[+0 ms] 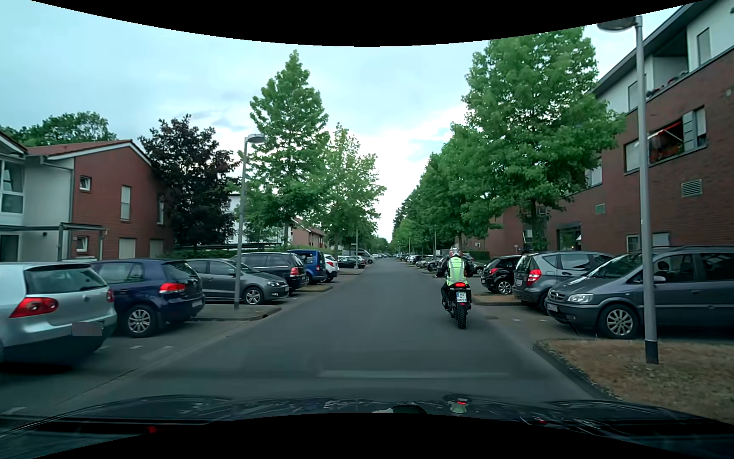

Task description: Follow the waypoints while adhering to traffic rules and regulations

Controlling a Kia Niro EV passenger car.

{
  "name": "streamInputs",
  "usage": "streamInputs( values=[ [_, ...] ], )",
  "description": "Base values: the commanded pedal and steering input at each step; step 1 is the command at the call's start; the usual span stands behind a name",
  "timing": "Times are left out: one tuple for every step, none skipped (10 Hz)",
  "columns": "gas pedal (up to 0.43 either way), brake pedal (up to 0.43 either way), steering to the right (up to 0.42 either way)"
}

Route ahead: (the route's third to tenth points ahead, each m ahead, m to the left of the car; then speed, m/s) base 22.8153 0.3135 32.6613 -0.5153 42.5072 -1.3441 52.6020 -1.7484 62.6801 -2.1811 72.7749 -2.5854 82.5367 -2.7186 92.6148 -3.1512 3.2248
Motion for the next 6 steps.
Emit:
streamInputs(
  values=[
    [0.079,0.000,0.180],
    [0.059,0.000,0.152],
    [0.067,0.000,0.123],
    [0.110,0.000,0.110],
    [0.110,0.000,0.106],
    [0.098,0.000,0.098]
  ],
)
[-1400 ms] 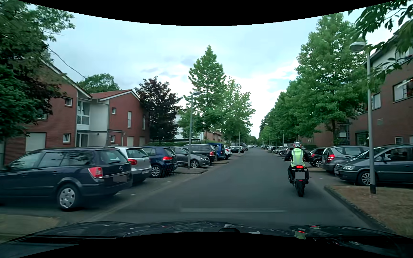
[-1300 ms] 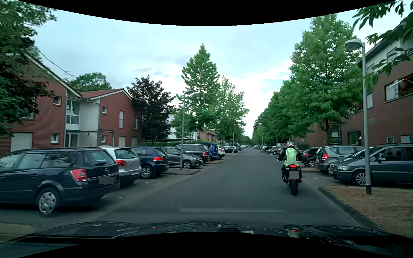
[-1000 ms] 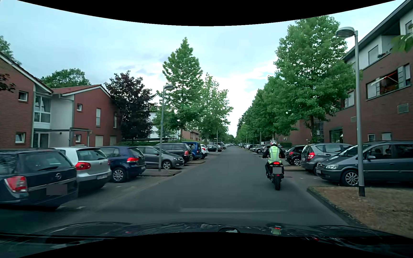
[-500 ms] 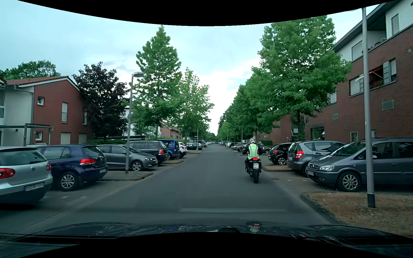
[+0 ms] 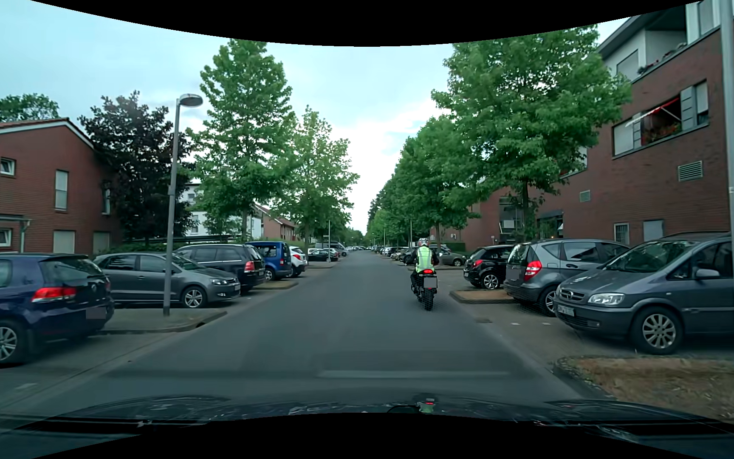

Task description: Follow the waypoints while adhering to traffic rules and regulations

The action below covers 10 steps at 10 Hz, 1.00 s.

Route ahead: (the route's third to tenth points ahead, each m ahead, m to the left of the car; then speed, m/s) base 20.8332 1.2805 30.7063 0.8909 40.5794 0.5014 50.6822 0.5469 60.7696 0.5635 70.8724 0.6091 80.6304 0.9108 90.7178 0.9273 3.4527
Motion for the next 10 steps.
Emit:
streamInputs(
  values=[
    [0.098,0.000,0.083],
    [0.098,0.000,0.065],
    [0.110,0.000,0.051],
    [0.118,0.000,0.043],
    [0.118,0.000,0.037],
    [0.118,0.000,0.029],
    [0.150,0.000,0.023],
    [0.157,0.000,0.020],
    [0.169,0.000,0.015],
    [0.177,0.000,0.009]
  ],
)
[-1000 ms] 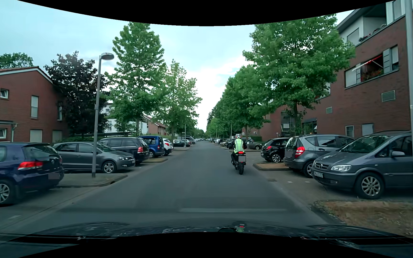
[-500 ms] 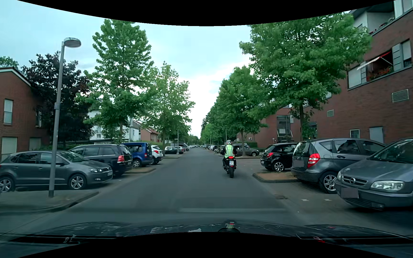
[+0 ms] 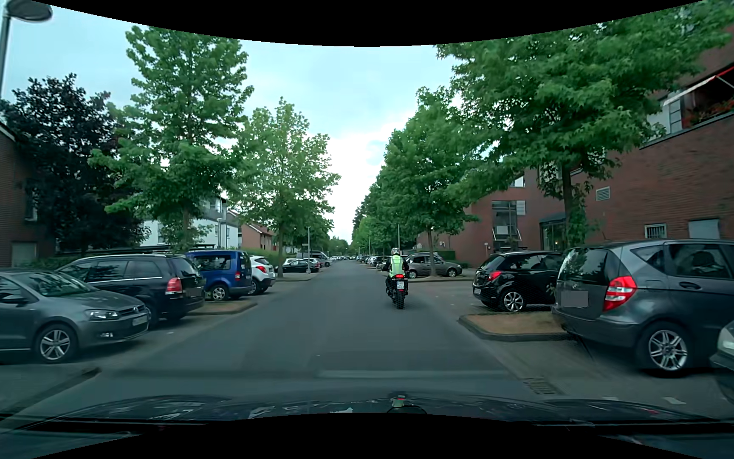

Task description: Follow the waypoints while adhering to traffic rules and regulations

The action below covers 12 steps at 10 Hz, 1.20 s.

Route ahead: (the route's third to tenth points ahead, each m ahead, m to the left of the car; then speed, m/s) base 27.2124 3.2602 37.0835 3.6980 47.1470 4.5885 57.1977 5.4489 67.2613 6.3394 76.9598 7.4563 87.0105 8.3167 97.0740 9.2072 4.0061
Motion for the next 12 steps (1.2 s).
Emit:
streamInputs(
  values=[
    [0.189,0.000,0.005],
    [0.209,0.000,0.000],
    [0.220,0.000,-0.003],
    [0.220,0.000,-0.005],
    [0.220,0.000,-0.007],
    [0.220,0.000,-0.007],
    [0.220,0.000,-0.008],
    [0.220,0.000,-0.010],
    [0.220,0.000,-0.012],
    [0.220,0.000,-0.013],
    [0.220,0.000,-0.014],
    [0.220,0.000,-0.015]
  ],
)
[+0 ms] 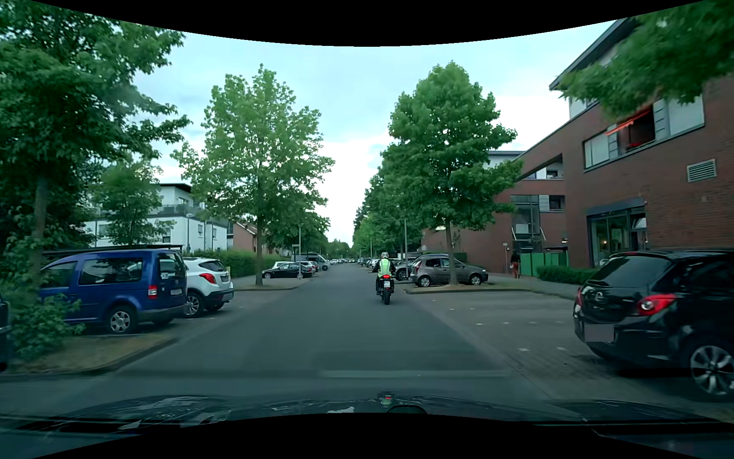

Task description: Follow the waypoints while adhering to traffic rules and regulations

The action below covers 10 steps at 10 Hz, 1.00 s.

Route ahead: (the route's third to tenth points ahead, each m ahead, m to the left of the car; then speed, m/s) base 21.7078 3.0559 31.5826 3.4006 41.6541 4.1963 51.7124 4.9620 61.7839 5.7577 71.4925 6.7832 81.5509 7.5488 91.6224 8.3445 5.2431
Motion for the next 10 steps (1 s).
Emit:
streamInputs(
  values=[
    [0.220,0.000,-0.016],
    [0.220,0.000,-0.017],
    [0.220,0.000,-0.019],
    [0.220,0.000,-0.023],
    [0.220,0.000,-0.027],
    [0.220,0.000,-0.030],
    [0.220,0.000,-0.030],
    [0.220,0.000,-0.030],
    [0.209,0.000,-0.030],
    [0.209,0.000,-0.030]
  ],
)
